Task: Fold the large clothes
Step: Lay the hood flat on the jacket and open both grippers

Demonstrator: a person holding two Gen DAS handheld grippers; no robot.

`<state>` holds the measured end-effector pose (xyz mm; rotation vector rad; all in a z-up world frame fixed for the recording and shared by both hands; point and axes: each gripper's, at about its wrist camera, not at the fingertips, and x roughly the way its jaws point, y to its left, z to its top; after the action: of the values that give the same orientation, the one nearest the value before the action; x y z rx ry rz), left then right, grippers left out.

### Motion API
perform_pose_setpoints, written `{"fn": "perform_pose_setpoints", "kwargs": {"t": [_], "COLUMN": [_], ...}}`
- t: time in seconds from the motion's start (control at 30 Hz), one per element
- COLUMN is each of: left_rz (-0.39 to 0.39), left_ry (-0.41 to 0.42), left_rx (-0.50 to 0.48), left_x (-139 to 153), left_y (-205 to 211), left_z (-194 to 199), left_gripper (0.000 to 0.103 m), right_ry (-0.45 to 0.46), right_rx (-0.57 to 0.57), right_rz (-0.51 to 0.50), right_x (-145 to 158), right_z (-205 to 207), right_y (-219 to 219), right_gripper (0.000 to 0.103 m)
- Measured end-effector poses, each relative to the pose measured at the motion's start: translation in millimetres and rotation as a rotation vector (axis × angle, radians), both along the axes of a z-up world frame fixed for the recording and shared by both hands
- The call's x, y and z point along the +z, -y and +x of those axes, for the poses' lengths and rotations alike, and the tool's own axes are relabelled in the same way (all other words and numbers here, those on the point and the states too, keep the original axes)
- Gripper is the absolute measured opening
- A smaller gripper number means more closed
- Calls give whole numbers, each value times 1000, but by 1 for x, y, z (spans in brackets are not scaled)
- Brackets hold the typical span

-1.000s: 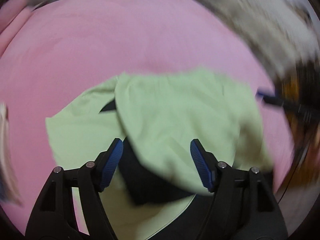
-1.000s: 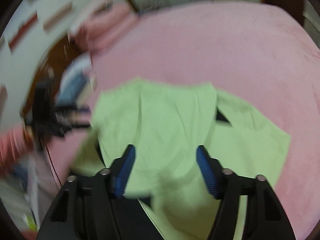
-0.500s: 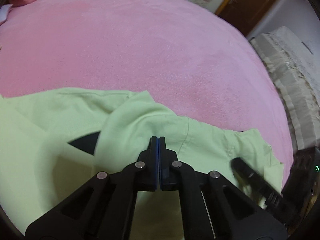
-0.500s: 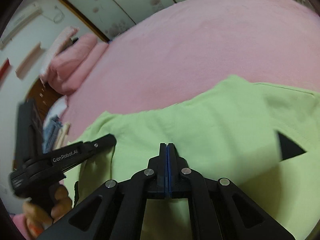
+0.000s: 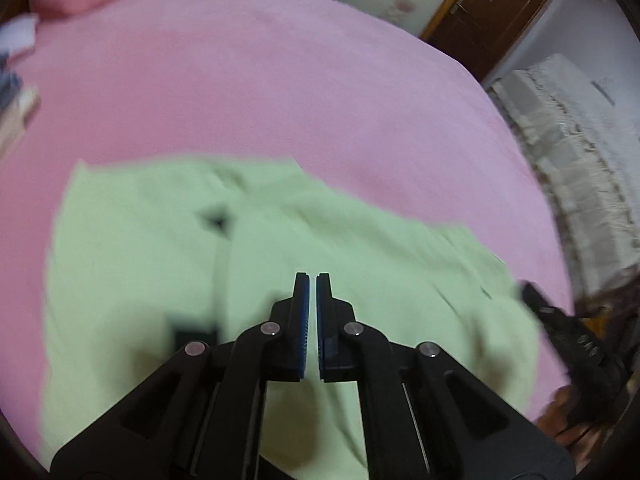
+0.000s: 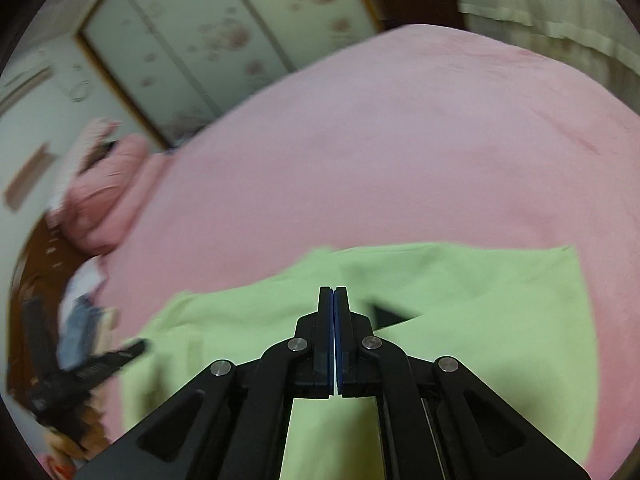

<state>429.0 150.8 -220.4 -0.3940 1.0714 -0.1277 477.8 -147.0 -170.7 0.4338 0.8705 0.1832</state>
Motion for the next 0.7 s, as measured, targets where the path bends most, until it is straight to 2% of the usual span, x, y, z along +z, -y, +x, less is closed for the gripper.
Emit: {"fn": "perform_pose_setpoints", "kwargs": {"t": [0.07,0.1,0.17,0.23,0.37,0.43,0.53,0.67,0.7], "left_rz": [-5,6,13,-17,3,1,46,117,140], "left_ry": [-39,-59,-103,-109,-104,-121,-137,-194,-214], "left_rx": [5,14,48,60,75,100,141,108,82], "left_x": [-11,-18,-33,-46,-55,-55,-50,-29,-24], "left_y": [14,19,19,13,-15,-20,-25,-19,-15], "left_z": [-23,-33,-45,-59,-61,-62,-59,-63,-64], "left_gripper": [1,1,1,1,0,0,0,1,1], "right_ry": [-64,-86,-127,-147,-175,-194,-239,-256,-260], "right_rx": [58,78,110,137,86,26,-83,-117,-109], "right_rz": [96,102,52,-5,-39,-91,-240,-180,-172], "right_x": [-18,-25,-46,-68,-97,-98,-92,-71,-63], "right_z": [-13,-20,-32,-43,-70,-77,-91,-108,-109], "right_y": [-32,-44,-67,-76,-53,-39,-27,-13,-21], "right_gripper": [0,0,0,0,0,0,0,0,0]}}
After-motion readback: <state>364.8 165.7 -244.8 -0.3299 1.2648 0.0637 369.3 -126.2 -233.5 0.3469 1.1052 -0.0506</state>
